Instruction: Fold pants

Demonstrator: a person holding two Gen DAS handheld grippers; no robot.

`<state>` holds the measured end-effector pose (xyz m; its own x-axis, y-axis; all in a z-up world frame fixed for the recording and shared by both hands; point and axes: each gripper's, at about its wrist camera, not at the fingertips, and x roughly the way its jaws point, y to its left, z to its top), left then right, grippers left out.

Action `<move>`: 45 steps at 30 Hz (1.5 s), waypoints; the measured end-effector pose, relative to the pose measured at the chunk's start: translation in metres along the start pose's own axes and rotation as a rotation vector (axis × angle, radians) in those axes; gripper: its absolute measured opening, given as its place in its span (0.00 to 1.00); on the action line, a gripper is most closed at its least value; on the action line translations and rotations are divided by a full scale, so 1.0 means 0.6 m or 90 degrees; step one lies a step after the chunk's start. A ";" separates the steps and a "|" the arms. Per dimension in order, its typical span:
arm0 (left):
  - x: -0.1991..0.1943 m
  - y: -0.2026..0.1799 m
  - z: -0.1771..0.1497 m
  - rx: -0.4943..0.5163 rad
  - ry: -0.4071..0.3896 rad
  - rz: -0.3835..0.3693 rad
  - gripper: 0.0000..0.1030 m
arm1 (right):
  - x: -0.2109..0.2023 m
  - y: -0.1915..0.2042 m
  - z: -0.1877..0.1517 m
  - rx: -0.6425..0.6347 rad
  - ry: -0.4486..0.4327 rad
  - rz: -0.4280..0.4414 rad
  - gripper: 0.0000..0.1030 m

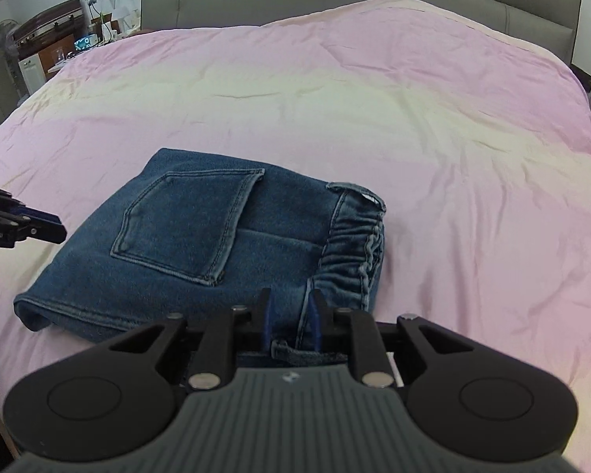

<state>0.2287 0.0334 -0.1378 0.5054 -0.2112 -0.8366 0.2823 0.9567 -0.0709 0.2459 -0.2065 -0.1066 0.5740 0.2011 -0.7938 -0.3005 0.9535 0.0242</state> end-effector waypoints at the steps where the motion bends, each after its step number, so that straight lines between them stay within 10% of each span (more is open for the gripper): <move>1: 0.005 -0.001 -0.009 -0.004 0.007 0.005 0.18 | 0.003 0.000 -0.009 0.005 -0.004 -0.006 0.15; 19: 0.035 0.025 -0.059 -0.061 0.014 -0.004 0.23 | 0.088 -0.005 -0.078 0.067 -0.049 -0.050 0.15; 23: -0.018 0.015 -0.075 -0.011 0.003 0.041 0.57 | 0.091 -0.008 -0.078 0.079 -0.059 -0.050 0.15; 28: -0.016 -0.005 -0.117 0.045 0.064 0.074 0.59 | 0.087 -0.002 -0.081 0.073 -0.063 -0.057 0.15; 36: -0.025 0.000 -0.126 0.021 0.016 0.106 0.26 | 0.082 -0.005 -0.087 0.080 -0.070 -0.052 0.15; 44: 0.032 0.017 -0.131 -0.002 0.138 0.125 0.17 | 0.082 -0.001 -0.090 0.061 -0.069 -0.051 0.15; 45: 0.032 0.016 -0.130 -0.003 0.150 0.132 0.01 | 0.082 -0.002 -0.090 0.062 -0.068 -0.051 0.15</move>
<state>0.1773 0.0541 -0.1970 0.3492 0.0397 -0.9362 0.1898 0.9754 0.1121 0.2333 -0.2098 -0.1785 0.6726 0.1420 -0.7262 -0.1787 0.9835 0.0267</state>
